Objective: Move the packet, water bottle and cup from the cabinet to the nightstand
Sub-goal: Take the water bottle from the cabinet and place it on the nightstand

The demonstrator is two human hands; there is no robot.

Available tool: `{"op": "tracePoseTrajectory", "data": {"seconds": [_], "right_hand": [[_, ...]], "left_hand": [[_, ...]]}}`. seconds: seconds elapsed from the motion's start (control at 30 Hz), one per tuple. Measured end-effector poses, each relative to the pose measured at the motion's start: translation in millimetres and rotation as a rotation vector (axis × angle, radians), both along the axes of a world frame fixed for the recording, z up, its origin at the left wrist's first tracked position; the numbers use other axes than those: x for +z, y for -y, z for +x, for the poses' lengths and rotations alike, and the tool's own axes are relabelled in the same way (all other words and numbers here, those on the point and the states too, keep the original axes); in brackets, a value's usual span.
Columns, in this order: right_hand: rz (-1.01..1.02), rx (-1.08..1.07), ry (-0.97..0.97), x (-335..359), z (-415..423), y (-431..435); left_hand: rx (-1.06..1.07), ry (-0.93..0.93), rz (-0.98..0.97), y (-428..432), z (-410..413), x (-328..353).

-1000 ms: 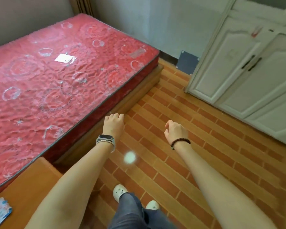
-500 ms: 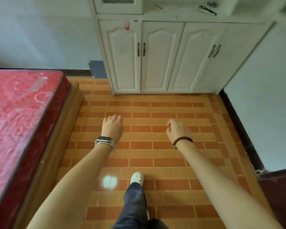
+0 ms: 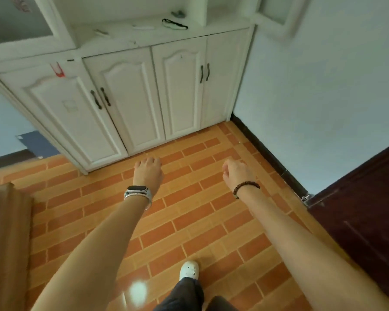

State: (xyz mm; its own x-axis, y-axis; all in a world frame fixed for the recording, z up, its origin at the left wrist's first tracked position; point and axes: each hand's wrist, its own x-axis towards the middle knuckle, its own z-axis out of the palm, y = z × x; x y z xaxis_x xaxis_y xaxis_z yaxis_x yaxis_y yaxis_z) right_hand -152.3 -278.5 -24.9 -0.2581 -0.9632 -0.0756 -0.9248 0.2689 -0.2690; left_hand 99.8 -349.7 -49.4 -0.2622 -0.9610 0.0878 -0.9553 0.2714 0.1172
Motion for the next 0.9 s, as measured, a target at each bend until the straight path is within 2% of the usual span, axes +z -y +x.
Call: {"op": "tracePoseTrajectory", "data": {"seconds": [0.43, 0.9], "right_hand": [[-0.022, -0.159, 0.042, 6, -91, 80], [0.005, -0.013, -0.043, -1, -243, 220]], "left_hand": [[-0.189, 0.052, 0.001, 111, -106, 4], [-0.171, 0.128, 0.007, 236, -255, 0]]}}
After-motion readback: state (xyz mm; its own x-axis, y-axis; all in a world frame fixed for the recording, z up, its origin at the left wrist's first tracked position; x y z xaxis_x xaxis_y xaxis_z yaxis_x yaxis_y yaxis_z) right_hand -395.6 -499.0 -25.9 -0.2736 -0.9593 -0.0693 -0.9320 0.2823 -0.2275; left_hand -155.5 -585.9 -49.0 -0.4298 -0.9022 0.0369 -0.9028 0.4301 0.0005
